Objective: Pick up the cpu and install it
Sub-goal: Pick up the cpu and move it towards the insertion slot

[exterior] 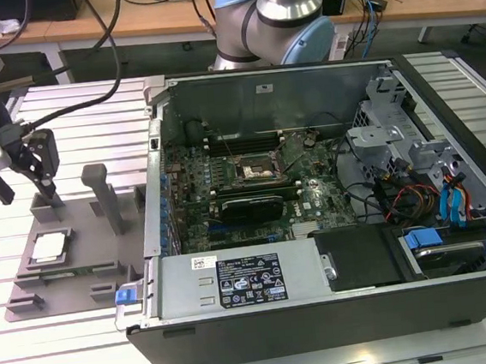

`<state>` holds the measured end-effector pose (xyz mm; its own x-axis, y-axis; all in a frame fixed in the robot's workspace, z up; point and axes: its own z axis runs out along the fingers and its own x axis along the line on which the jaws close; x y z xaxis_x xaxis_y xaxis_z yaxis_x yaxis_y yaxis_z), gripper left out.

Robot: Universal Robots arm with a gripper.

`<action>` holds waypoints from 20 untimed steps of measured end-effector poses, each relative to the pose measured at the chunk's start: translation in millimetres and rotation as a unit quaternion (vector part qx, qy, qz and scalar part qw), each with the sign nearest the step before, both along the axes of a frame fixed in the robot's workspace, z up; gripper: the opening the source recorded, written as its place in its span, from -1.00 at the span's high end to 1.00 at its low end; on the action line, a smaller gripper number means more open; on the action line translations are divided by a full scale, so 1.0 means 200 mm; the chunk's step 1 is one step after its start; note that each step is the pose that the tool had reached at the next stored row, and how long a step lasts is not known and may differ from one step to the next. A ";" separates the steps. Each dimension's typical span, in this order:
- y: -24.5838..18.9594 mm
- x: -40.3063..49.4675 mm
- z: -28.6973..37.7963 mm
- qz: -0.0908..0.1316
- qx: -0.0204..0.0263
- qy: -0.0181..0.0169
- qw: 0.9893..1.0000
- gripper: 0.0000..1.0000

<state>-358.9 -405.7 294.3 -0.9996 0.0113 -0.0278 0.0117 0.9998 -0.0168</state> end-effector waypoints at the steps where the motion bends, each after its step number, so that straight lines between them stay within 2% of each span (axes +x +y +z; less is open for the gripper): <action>1: 0.000 0.000 -0.003 0.000 0.000 0.000 1.000 -0.21; 20: 0.000 0.000 -0.094 0.000 0.000 0.000 1.000 -0.21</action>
